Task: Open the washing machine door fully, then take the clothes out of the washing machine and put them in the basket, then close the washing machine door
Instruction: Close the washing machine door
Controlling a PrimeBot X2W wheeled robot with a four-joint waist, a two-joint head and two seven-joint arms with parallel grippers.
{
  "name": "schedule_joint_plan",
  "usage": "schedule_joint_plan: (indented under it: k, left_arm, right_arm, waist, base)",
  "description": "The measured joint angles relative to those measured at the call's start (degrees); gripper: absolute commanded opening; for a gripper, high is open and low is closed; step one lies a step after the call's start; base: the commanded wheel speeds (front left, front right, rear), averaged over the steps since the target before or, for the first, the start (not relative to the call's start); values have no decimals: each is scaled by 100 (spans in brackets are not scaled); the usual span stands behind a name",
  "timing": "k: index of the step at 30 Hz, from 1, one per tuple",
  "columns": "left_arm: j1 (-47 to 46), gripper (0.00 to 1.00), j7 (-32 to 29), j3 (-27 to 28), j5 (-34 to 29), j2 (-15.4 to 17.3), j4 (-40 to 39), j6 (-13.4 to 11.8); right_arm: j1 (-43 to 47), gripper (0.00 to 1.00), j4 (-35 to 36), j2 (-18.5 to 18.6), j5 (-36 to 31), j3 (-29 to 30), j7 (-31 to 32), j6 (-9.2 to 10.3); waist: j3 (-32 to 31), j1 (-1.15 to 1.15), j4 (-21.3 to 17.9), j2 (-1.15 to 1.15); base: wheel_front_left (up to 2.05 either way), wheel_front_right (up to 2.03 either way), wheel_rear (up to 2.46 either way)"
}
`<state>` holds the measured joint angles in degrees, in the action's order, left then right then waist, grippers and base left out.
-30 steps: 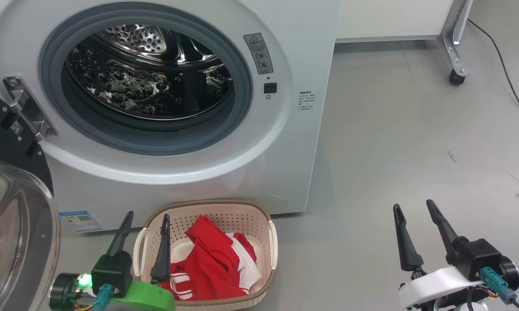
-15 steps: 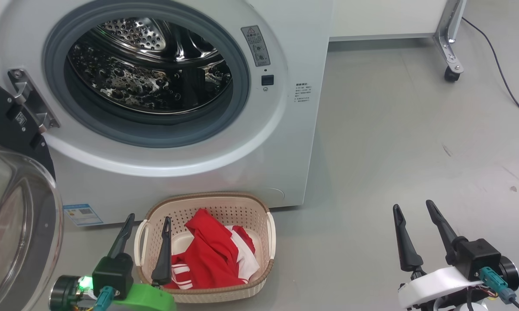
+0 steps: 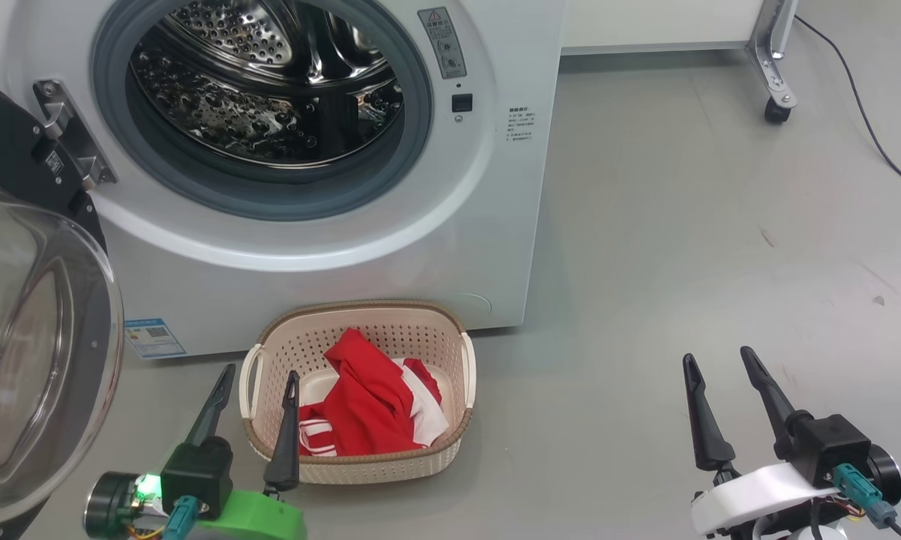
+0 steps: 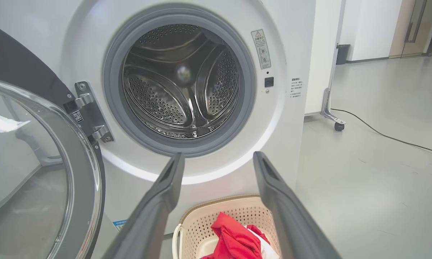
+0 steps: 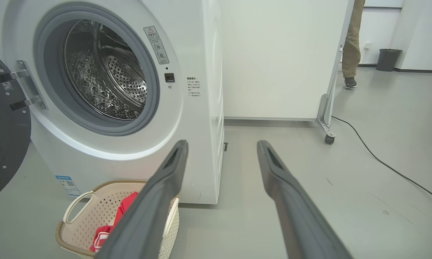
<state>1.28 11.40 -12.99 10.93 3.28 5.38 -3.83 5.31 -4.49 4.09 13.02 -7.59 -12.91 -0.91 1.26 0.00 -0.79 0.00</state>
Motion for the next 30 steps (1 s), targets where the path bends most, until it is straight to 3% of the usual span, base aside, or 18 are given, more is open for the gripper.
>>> schedule_joint_plan:
  k: [30]
  left_arm:
    - [-1,100,1,-37,0,-1,-119,-42]
  right_arm:
    - [70,100,48,43,2,56,9,58]
  waist:
    - [24,0,112,0]
  base:
    - [-22,22,0]
